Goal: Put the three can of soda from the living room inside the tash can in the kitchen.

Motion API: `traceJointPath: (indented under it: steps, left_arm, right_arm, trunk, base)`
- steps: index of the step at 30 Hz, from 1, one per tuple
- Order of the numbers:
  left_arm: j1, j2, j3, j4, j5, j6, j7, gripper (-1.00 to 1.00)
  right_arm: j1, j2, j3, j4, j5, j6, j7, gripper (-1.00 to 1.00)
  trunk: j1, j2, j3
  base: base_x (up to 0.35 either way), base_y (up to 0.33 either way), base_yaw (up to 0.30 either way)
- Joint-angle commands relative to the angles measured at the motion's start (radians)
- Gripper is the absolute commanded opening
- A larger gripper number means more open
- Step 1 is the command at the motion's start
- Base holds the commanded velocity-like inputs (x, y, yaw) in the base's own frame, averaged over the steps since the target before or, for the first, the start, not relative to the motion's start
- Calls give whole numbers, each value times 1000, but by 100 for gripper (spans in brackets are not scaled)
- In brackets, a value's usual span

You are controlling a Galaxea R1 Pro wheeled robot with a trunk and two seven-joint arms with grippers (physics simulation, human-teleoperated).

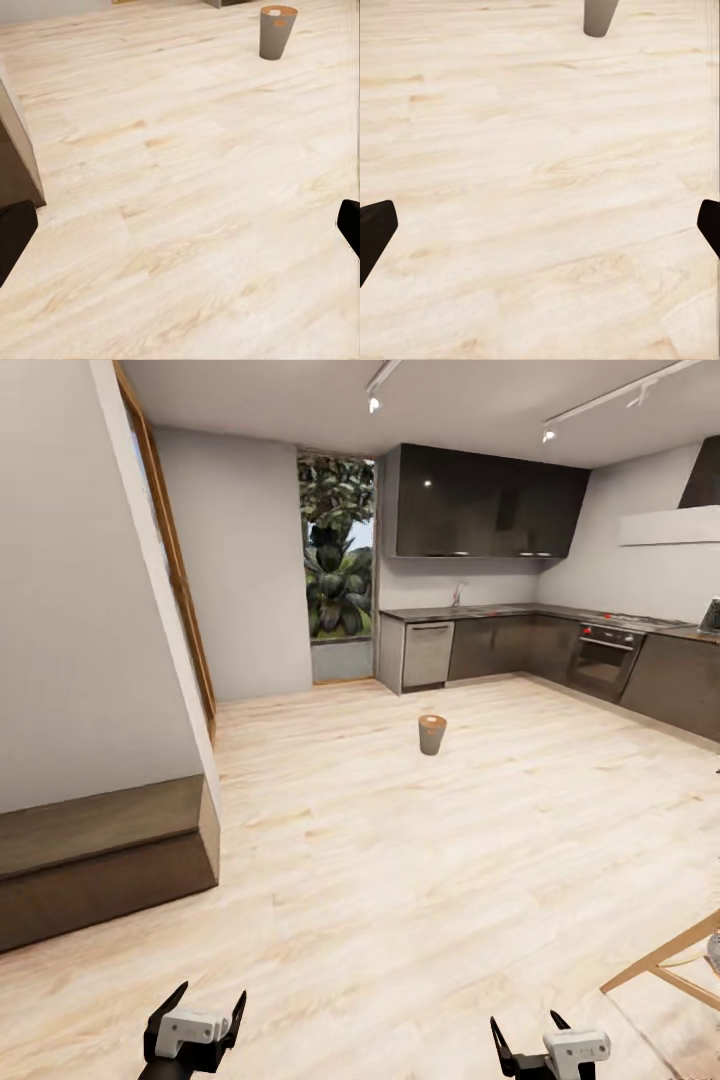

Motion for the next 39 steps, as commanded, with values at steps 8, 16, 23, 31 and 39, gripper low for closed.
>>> traceJointPath:
  steps: [8, 16, 23, 31, 39]
  left_arm:
    - [0, 0, 0, 0, 0, 0, 0, 100]
    - [-1, 0, 0, 11, 1, 0, 0, 100]
    - [-1, 0, 0, 14, 1, 0, -1, 100]
    - [-1, 0, 0, 14, 1, 0, -1, 100]
    - [-1, 0, 2, 23, 1, 0, 0, 100]
  right_arm:
    - [0, 0, 0, 3, 1, 0, 0, 100]
    - [0, 0, 0, 3, 2, 0, 0, 100]
    - [0, 0, 0, 3, 3, 0, 1, 100]
    - [0, 0, 0, 4, 3, 0, 1, 100]
    - [0, 0, 0, 4, 3, 0, 1, 100]
  trunk:
    - [0, 0, 0]
    - [0, 0, 0]
    - [0, 0, 0]
    - [0, 0, 0]
    - [0, 0, 0]
  base:
    - [241, 9, -243]
    - [208, -15, -139]
    - [212, -73, -21]
    - [276, -23, -2]
    - [306, -3, 0]
